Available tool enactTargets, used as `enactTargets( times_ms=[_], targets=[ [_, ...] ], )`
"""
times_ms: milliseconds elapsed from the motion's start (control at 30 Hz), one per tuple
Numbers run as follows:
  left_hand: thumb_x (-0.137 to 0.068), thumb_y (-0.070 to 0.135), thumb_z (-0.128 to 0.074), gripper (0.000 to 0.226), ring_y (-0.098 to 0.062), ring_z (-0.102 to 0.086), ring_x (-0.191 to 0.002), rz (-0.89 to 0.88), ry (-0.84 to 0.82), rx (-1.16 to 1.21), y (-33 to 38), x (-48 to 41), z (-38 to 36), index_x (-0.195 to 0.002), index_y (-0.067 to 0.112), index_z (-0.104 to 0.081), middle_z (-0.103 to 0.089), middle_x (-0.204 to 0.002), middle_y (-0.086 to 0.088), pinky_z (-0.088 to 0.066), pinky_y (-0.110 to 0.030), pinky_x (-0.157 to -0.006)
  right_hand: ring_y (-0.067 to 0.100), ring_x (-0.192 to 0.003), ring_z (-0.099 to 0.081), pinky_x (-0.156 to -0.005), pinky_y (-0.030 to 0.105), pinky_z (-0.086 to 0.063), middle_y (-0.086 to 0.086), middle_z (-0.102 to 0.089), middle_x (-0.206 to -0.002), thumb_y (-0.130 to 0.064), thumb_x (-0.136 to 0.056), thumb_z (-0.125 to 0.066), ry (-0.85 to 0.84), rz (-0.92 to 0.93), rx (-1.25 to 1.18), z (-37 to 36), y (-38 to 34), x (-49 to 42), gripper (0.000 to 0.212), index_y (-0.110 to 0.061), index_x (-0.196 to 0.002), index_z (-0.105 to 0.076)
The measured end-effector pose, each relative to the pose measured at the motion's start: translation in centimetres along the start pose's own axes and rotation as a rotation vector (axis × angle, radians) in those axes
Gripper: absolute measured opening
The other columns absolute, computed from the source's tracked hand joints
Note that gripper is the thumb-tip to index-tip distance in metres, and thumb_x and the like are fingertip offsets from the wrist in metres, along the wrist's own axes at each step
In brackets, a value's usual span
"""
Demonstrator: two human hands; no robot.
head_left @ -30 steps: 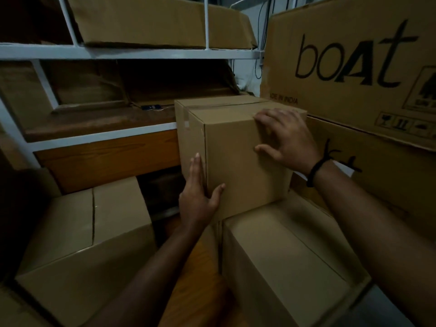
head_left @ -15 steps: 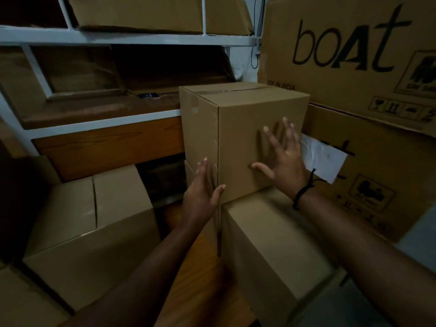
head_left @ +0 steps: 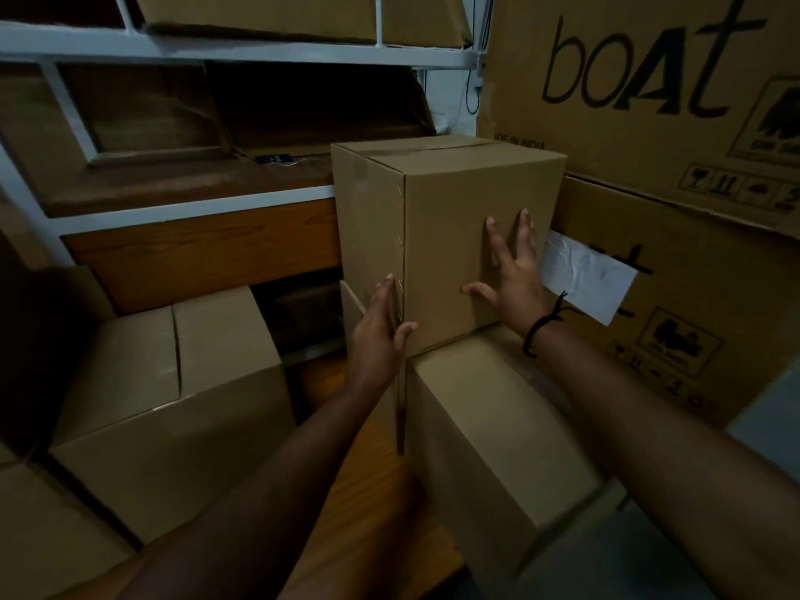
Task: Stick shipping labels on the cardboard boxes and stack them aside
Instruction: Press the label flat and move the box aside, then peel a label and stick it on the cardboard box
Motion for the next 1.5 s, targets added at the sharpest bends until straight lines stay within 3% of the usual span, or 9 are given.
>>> enactTargets(
  times_ms=[267, 367, 500, 567, 767, 1000, 1100, 1267, 1500],
  targets=[
    [-0.092, 0.026, -0.066, 0.085, -0.024, -0.034, -0.142, 0.031, -0.065, -0.033, -0.2, 0.0, 0.1, -0.153, 0.043, -0.01, -0.029, -0.16, -0.001, -0.042, -0.05, -0.107, 0.032, -0.148, 0.011, -0.116, 0.059, -0.021, 0.008, 0.018, -0.161, -0.036, -0.076, -0.079, -0.014, -0.024, -0.002, 0.2, 0.1, 0.5, 0.107, -0.045, -0.151, -0.003],
    [-0.093, 0.035, -0.063, 0.079, -0.022, -0.048, -0.131, 0.0, -0.077, -0.104, -0.9, 1.2, 1.7, -0.152, 0.045, -0.011, -0.04, -0.153, -0.004, -0.051, -0.045, -0.095, 0.034, -0.149, 0.003, -0.114, 0.061, -0.024, 0.012, 0.01, -0.162, -0.041, -0.077, -0.077, 0.077, 0.003, -0.04, 1.3, -1.3, 2.1, 0.101, -0.042, -0.152, -0.009],
    [-0.093, 0.042, -0.06, 0.069, -0.02, -0.048, -0.132, 0.012, -0.014, -0.179, -3.0, 3.1, 6.0, -0.151, 0.04, -0.023, -0.043, -0.152, -0.001, -0.05, -0.048, -0.098, 0.037, -0.145, -0.015, -0.112, 0.056, -0.024, 0.017, -0.009, -0.16, -0.041, -0.081, -0.072, 0.172, 0.227, -0.086, 1.5, -7.1, 5.7, 0.085, -0.034, -0.15, -0.024],
    [-0.093, 0.04, -0.062, 0.064, -0.018, -0.037, -0.14, 0.051, 0.031, -0.211, -4.9, 4.4, 9.1, -0.15, 0.033, -0.032, -0.038, -0.154, 0.001, -0.043, -0.05, -0.107, 0.036, -0.142, -0.022, -0.106, 0.051, -0.03, 0.013, -0.014, -0.159, -0.038, -0.081, -0.073, 0.122, 0.344, -0.128, 0.5, -11.0, 7.6, 0.081, -0.034, -0.147, -0.027],
    [-0.091, 0.041, -0.064, 0.056, -0.028, -0.04, -0.136, 0.121, 0.119, -0.498, -11.6, 8.8, 19.5, -0.141, 0.024, -0.048, -0.046, -0.148, -0.007, -0.035, -0.053, -0.111, 0.035, -0.135, -0.039, -0.102, 0.047, -0.043, 0.017, -0.025, -0.156, -0.034, -0.086, -0.07, -0.134, 0.666, -0.198, -5.9, -20.6, 9.8, 0.075, -0.028, -0.147, -0.026],
    [-0.083, 0.058, -0.065, 0.077, -0.031, -0.014, -0.148, 0.271, 0.025, -0.998, -17.8, 10.5, 26.4, -0.147, 0.027, -0.035, -0.028, -0.157, -0.009, -0.011, -0.05, -0.118, 0.033, -0.147, -0.014, -0.111, 0.054, -0.034, 0.0, 0.012, -0.162, -0.043, -0.079, -0.076, -0.792, 0.202, -0.196, -18.4, -24.0, 8.7, 0.093, -0.05, -0.149, -0.015],
    [-0.083, 0.056, -0.065, 0.074, -0.03, -0.014, -0.148, 0.273, 0.018, -1.103, -18.2, 10.8, 27.4, -0.146, 0.033, -0.034, -0.029, -0.157, -0.007, -0.007, -0.052, -0.118, 0.034, -0.148, -0.01, -0.112, 0.053, -0.029, 0.004, 0.005, -0.163, -0.047, -0.074, -0.079, -0.91, 0.056, -0.237, -22.6, -24.2, 9.2, 0.101, -0.053, -0.148, -0.012],
    [-0.087, 0.039, -0.067, 0.066, -0.033, -0.032, -0.14, 0.2, -0.003, -1.076, -17.6, 10.7, 27.4, -0.147, 0.029, -0.04, -0.043, -0.15, -0.004, -0.028, -0.046, -0.113, 0.025, -0.137, -0.039, -0.107, 0.039, -0.042, -0.001, -0.037, -0.153, -0.035, -0.077, -0.08, -0.754, -0.062, -0.389, -24.1, -24.3, 9.5, 0.089, -0.041, -0.149, -0.029],
    [-0.083, 0.028, -0.074, 0.061, -0.04, -0.044, -0.134, 0.096, 0.003, -0.998, -16.6, 12.2, 26.3, -0.141, 0.025, -0.052, -0.052, -0.145, -0.007, -0.034, -0.052, -0.11, 0.019, -0.133, -0.044, -0.104, 0.031, -0.042, -0.001, -0.042, -0.15, -0.03, -0.076, -0.08, -0.615, -0.086, -0.433, -19.5, -23.4, 12.1, 0.082, -0.031, -0.146, -0.039]
  ],
)
Point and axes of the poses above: each hand's wrist, its own x-axis away from the middle knuckle, its own z-axis out of the back of the hand, y = z × x, the point moved 7 cm from there along -x, towards the middle knuckle
